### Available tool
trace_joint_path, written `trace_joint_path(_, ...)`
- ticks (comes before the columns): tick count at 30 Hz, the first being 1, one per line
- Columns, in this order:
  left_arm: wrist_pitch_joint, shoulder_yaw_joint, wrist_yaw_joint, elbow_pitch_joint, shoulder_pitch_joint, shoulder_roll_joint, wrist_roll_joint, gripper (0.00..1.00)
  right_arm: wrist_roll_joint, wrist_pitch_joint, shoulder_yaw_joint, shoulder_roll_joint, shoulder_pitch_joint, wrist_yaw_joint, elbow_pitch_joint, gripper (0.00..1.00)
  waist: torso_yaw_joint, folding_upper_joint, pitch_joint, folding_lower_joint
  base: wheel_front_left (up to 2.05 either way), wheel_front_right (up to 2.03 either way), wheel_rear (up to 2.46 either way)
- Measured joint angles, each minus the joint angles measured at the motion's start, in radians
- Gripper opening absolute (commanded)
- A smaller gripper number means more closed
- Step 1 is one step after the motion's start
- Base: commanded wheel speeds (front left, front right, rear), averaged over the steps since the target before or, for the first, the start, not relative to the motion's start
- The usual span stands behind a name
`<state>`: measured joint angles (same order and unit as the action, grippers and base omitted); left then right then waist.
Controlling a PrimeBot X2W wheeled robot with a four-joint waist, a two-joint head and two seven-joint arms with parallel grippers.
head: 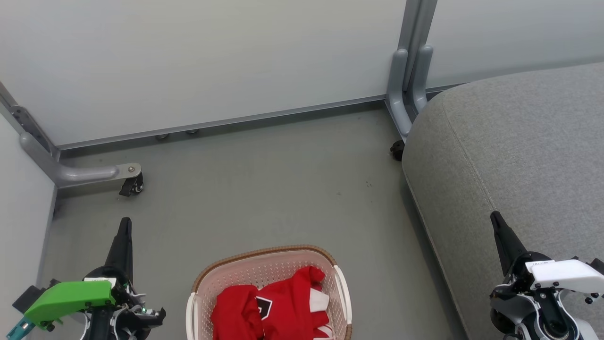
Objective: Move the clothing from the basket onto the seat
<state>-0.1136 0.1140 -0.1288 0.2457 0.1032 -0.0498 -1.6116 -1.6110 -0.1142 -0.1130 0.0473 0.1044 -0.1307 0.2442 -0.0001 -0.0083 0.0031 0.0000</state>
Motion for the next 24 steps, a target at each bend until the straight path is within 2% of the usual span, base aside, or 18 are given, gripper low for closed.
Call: trace_joint_path(24,0.000,0.000,0.000,0.000,0.000,0.000,0.000,0.00,0.000,0.000,0.000,0.000,0.000,0.000,0.000,0.00,0.000,0.0000,0.000,0.0000,0.00,0.00,0.00)
